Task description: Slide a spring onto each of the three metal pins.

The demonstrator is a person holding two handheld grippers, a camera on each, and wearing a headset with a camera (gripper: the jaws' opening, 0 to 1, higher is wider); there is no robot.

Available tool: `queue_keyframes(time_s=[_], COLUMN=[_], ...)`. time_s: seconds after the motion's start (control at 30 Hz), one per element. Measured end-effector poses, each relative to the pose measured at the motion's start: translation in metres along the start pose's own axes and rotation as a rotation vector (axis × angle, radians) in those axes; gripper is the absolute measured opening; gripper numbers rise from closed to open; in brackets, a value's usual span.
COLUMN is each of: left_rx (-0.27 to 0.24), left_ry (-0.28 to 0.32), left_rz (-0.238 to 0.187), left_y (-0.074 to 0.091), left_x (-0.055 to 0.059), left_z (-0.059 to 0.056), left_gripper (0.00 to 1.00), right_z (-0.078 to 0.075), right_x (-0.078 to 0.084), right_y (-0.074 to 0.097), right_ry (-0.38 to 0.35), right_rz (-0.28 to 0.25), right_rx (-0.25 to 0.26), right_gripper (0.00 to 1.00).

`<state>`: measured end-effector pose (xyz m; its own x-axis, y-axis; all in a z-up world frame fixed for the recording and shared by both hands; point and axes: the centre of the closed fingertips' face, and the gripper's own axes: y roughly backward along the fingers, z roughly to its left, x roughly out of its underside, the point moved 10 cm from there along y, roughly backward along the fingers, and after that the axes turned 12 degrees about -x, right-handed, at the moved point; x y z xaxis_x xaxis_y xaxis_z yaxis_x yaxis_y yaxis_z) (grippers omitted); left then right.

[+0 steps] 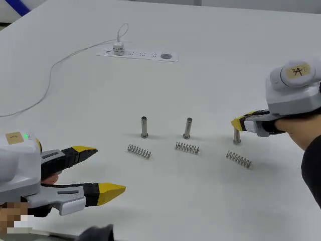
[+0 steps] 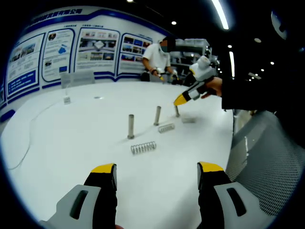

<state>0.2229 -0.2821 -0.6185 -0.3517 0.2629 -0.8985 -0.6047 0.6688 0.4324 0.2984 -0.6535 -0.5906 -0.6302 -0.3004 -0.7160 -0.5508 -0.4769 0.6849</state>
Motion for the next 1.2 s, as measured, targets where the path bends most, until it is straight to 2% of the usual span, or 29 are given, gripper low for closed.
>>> queue_keyframes(time_s=[0.7,1.2], left_rx=[-0.001,-0.003], left_ry=[-0.006,-0.009], left_rz=[0.002,0.001], left_y=[0.001,0.003], left_x=[-0.002,-0.003], left_z=[-0.001,-0.002], left_gripper=[0.7,0.7], right_z=[0.006,0.009], right_x=[0.012,0.015], right_y=[0.014,0.014], right_ry=[0.003,0.046], right_rz=[-0.004,0.007], right_rx=[-0.003,-0.016], right_gripper=[0.09,0.1])
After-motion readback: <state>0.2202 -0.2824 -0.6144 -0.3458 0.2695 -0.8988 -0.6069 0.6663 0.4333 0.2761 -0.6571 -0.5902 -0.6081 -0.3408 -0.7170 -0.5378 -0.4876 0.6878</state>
